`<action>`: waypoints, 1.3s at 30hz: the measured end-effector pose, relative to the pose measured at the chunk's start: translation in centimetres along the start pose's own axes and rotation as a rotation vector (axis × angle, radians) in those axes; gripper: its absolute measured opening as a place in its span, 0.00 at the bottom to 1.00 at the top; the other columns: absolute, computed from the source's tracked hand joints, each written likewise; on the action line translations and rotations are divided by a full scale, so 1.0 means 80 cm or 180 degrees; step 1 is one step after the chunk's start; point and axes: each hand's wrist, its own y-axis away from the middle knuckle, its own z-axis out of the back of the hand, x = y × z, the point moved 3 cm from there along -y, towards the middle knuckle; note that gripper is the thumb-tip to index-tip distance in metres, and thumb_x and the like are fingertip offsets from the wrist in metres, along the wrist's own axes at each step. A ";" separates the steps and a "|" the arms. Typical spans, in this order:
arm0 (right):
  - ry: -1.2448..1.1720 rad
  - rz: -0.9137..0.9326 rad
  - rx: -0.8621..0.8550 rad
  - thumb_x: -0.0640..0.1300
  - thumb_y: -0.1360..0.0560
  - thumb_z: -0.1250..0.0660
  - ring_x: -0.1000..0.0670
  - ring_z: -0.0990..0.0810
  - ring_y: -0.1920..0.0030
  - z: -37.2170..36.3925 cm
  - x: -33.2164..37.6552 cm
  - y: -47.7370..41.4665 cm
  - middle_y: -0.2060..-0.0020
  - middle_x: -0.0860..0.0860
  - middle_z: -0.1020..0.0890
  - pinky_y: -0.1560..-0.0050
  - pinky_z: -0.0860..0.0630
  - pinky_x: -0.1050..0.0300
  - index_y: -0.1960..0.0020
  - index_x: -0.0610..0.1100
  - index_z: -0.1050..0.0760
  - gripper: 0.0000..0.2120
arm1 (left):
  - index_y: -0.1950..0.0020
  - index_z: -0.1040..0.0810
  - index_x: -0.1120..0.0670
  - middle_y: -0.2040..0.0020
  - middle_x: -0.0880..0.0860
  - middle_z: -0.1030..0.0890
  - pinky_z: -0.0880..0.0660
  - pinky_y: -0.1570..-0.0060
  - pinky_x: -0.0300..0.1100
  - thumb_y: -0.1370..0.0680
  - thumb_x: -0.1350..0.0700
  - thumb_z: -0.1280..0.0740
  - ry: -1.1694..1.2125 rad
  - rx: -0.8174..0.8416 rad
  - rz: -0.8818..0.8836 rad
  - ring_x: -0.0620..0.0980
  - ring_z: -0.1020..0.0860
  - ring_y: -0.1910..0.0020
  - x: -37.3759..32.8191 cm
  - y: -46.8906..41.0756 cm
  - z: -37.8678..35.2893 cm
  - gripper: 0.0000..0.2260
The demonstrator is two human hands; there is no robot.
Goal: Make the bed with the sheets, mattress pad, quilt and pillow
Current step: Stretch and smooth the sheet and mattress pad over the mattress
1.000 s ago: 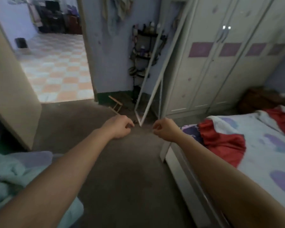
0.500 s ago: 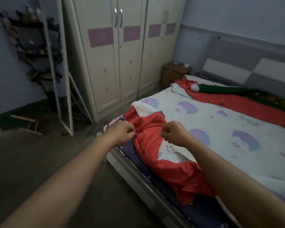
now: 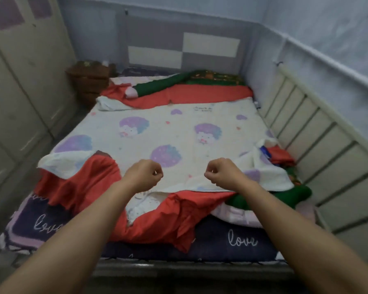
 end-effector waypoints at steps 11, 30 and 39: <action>-0.0248 -0.1328 -0.0830 0.44 0.29 0.33 0.47 0.20 0.63 0.052 -0.188 0.105 0.67 0.47 0.19 0.60 0.23 0.51 0.64 0.40 0.23 0.08 | 0.52 0.17 0.54 0.56 0.54 0.16 0.22 0.54 0.47 0.24 0.56 0.37 -0.0269 0.0804 -0.1351 0.55 0.19 0.57 -0.178 -0.107 -0.113 0.09; -0.0342 -0.1742 -0.0666 0.45 0.26 0.34 0.48 0.22 0.60 0.097 -0.589 -0.032 0.64 0.50 0.21 0.59 0.26 0.54 0.63 0.44 0.25 0.08 | 0.41 0.21 0.49 0.40 0.50 0.21 0.30 0.42 0.41 0.24 0.56 0.37 -0.0411 0.1066 -0.1317 0.51 0.24 0.41 -0.399 -0.361 -0.415 0.13; -0.0163 -0.1981 -0.0472 0.46 0.25 0.36 0.42 0.26 0.40 0.024 -0.713 -0.166 0.39 0.43 0.26 0.42 0.27 0.49 0.33 0.44 0.33 0.22 | 0.26 0.39 0.49 0.30 0.54 0.33 0.31 0.40 0.49 0.25 0.53 0.37 -0.0903 0.0743 -0.0780 0.57 0.31 0.35 -0.343 -0.478 -0.518 0.27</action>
